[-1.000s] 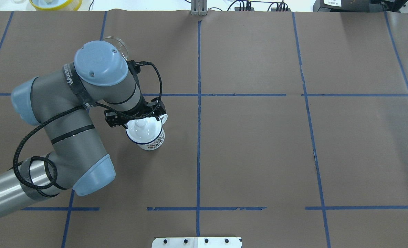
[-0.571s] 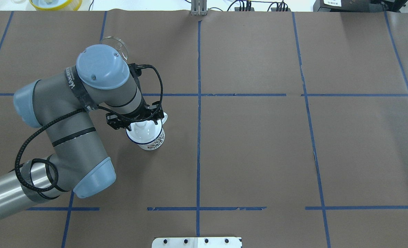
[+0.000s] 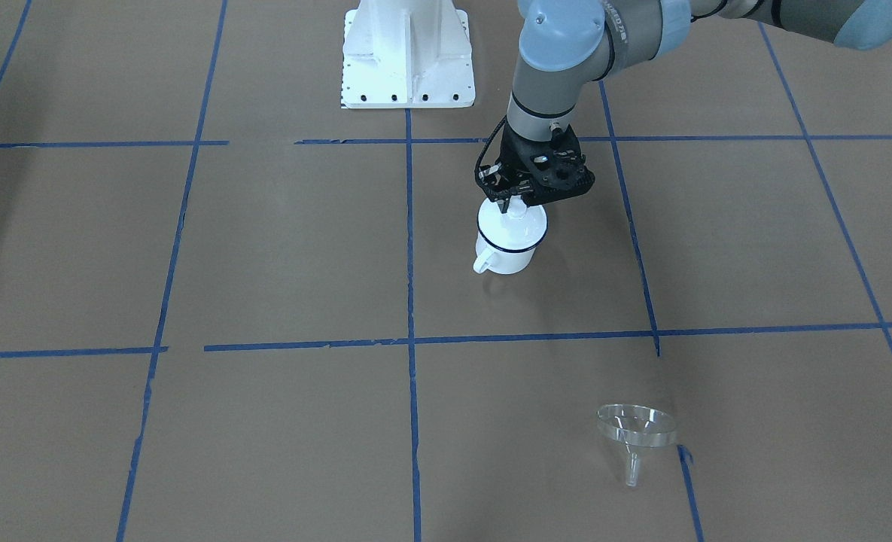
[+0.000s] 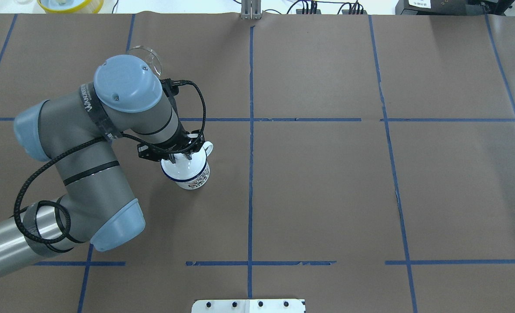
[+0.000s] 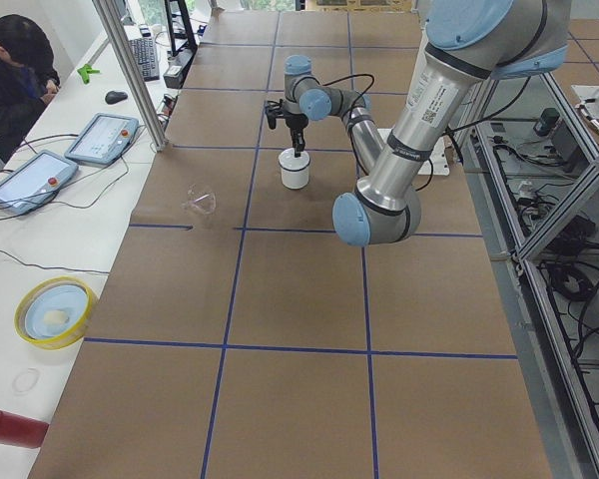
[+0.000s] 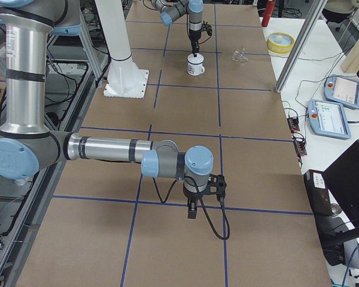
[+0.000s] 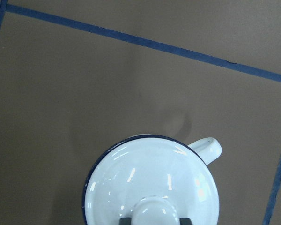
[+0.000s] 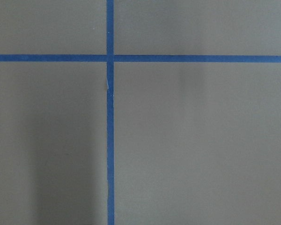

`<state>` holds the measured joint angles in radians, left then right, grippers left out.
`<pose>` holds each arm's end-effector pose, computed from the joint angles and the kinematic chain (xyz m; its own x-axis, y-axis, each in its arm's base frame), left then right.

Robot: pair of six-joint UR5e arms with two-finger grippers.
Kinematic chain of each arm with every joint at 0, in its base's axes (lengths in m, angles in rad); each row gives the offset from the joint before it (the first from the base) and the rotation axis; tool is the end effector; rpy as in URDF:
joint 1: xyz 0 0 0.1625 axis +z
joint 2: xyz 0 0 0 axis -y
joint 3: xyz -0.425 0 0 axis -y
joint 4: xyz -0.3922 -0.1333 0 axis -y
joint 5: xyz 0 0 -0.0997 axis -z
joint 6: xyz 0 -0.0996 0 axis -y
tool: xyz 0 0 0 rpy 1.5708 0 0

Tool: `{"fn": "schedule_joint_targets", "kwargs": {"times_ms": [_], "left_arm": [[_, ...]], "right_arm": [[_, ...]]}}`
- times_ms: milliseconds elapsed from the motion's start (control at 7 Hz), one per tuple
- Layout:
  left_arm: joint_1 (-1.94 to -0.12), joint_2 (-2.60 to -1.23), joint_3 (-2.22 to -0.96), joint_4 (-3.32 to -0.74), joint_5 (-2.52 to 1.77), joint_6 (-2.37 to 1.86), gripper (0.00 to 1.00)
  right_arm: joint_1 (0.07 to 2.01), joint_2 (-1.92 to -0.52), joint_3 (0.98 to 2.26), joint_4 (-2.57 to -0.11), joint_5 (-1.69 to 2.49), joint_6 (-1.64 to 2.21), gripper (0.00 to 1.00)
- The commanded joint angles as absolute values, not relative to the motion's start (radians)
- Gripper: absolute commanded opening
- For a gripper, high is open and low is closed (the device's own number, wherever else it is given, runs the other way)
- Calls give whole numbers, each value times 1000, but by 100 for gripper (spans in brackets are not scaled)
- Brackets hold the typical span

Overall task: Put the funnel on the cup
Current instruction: 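Lift the white funnel out of the mug with the left gripper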

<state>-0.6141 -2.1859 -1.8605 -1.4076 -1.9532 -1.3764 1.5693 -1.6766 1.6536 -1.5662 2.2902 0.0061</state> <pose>0.4542 -0.4378 0.2020 0.6548 -0.2424 -0.7159 0.2060 0.9686 -0.1395 0.0670 -0.4456 0.6709 0.7522 0.0171 0.6587 -0.0031 0.9997 -0.0224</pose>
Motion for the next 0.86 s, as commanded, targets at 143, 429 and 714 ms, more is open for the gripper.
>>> {"fn": "schedule_joint_targets", "kwargs": {"times_ms": [143, 429, 714], "left_arm": [[-701, -2128, -2035, -1370, -1956, -1294, 0], [-709, -1940, -2190, -1382, -1953, -1168, 0], [-675, -1700, -2234, -1584, -1915, -1121, 0]], "right_arm": [[1569, -1677, 1654, -1566, 2290, 6, 100], [1569, -1677, 1654, -1566, 2290, 6, 100], [1569, -1677, 1654, -1566, 2290, 6, 100]]}}
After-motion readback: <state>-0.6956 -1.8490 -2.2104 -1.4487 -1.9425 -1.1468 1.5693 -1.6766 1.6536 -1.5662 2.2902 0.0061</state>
